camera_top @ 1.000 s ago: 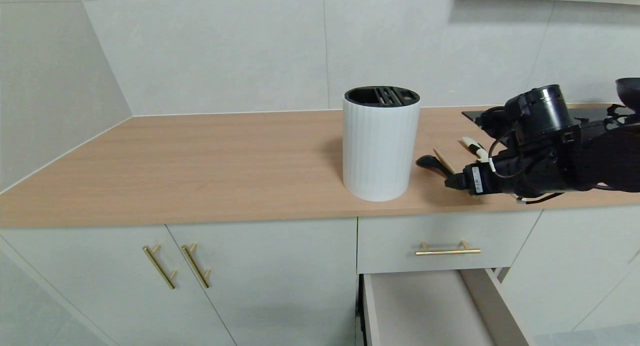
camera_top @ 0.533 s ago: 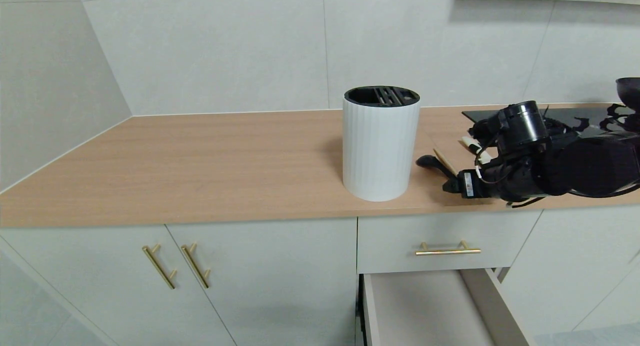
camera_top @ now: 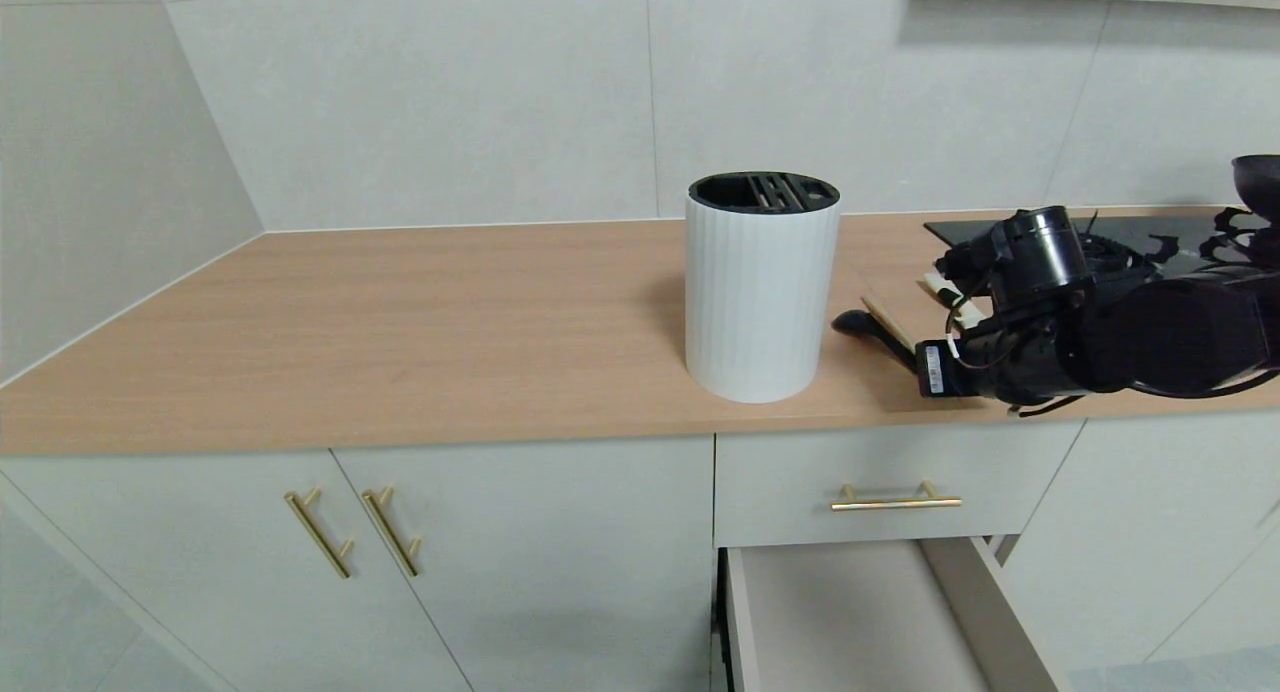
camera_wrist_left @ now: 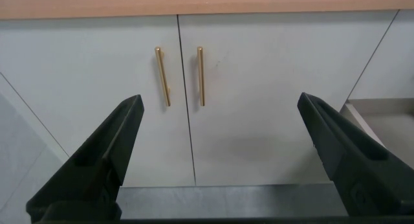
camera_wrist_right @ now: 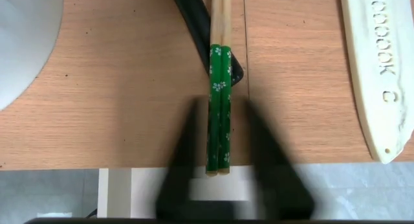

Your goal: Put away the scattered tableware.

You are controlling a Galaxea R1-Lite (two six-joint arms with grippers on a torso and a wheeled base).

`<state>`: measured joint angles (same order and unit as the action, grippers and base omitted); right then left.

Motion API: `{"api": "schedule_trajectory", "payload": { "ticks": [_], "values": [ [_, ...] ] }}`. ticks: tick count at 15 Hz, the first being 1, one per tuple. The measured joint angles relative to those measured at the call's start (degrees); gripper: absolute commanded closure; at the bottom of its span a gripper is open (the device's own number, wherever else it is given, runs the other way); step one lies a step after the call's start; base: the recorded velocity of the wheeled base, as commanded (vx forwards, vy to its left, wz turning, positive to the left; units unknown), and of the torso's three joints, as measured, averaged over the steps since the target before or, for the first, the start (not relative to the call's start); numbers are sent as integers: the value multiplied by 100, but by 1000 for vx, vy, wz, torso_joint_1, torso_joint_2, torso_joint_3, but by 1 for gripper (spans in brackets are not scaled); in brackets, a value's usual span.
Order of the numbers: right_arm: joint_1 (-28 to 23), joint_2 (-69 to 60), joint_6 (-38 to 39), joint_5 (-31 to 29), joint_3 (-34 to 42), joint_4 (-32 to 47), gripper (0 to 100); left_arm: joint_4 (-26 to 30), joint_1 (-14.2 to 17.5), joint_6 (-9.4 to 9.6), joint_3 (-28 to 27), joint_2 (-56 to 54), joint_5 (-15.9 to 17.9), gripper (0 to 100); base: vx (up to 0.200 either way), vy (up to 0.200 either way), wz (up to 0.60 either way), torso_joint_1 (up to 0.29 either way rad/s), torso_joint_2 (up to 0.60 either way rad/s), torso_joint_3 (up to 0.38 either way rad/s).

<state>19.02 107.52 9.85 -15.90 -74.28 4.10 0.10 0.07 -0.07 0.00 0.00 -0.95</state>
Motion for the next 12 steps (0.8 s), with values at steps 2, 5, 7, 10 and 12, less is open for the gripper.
{"api": "schedule_trajectory", "payload": {
  "ticks": [2, 5, 7, 10, 12],
  "values": [
    [-6, -16, 0, 0, 2, 13, 100, 0, 0, 0, 0, 0, 0, 0, 0, 0, 0, 0, 0, 0],
    [-4, -165, -4, 0, 55, 35, 100, 0, -2, 0, 0, 0, 0, 0, 0, 0, 0, 0, 0, 0],
    [27, -441, -2, 9, 173, 41, 100, -2, -2, 0, 0, 0, 0, 0, 0, 0, 0, 0, 0, 0],
    [99, -1072, -6, 66, 546, 80, 100, 0, 0, 0, 0, 0, 2, 0, 0, 0, 0, 0, 0, 0],
    [195, -1574, -6, 96, 905, 343, 100, 0, 0, 0, 0, 0, 0, 0, 0, 0, 0, 0, 0, 0]
  ]
}}
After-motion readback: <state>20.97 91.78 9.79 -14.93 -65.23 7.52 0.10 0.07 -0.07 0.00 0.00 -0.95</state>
